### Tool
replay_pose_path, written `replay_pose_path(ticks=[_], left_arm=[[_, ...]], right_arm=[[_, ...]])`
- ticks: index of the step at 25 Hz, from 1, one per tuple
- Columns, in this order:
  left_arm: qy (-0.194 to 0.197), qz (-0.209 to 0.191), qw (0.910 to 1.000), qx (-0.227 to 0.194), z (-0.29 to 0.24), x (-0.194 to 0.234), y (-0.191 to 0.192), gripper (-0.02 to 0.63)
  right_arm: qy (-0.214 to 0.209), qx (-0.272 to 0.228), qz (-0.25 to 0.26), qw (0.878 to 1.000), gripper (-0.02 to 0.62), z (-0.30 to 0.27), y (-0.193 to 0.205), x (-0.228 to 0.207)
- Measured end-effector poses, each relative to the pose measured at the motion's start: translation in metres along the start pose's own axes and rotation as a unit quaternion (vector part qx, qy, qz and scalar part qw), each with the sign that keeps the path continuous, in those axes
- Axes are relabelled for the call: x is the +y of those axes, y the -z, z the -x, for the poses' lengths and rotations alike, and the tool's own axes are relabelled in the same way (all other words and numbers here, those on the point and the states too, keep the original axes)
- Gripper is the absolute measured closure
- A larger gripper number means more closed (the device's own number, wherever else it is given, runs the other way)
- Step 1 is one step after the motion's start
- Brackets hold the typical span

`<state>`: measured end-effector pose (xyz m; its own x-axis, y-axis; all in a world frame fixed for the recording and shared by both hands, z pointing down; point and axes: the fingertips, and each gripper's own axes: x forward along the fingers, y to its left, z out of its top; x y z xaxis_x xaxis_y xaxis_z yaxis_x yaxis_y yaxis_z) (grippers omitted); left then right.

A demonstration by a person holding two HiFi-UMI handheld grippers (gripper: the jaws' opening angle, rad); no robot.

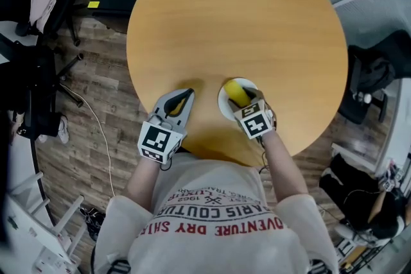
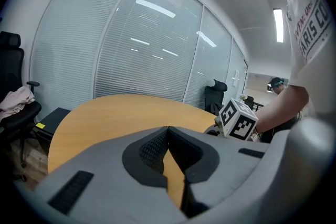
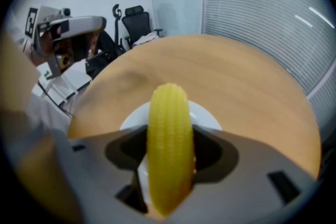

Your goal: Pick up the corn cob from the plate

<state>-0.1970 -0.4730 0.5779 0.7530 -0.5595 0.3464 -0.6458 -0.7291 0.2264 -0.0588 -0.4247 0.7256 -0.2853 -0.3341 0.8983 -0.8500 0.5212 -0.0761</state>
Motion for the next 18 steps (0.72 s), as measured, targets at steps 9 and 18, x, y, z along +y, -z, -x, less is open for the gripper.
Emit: replay_pose_path(ticks=[9, 18], left_arm=[[-0.004, -0.009, 0.9999, -0.010, 0.006, -0.005, -0.019, 0.572], [0.005, -0.054, 0.9977, -0.041, 0.017, -0.032, -0.065, 0.573]], right_arm=[[0.007, -0.103, -0.078, 0.992, 0.328, 0.046, -0.035, 0.004], [0.054, -0.251, -0.149, 0.955, 0.328, 0.143, -0.075, -0.006]])
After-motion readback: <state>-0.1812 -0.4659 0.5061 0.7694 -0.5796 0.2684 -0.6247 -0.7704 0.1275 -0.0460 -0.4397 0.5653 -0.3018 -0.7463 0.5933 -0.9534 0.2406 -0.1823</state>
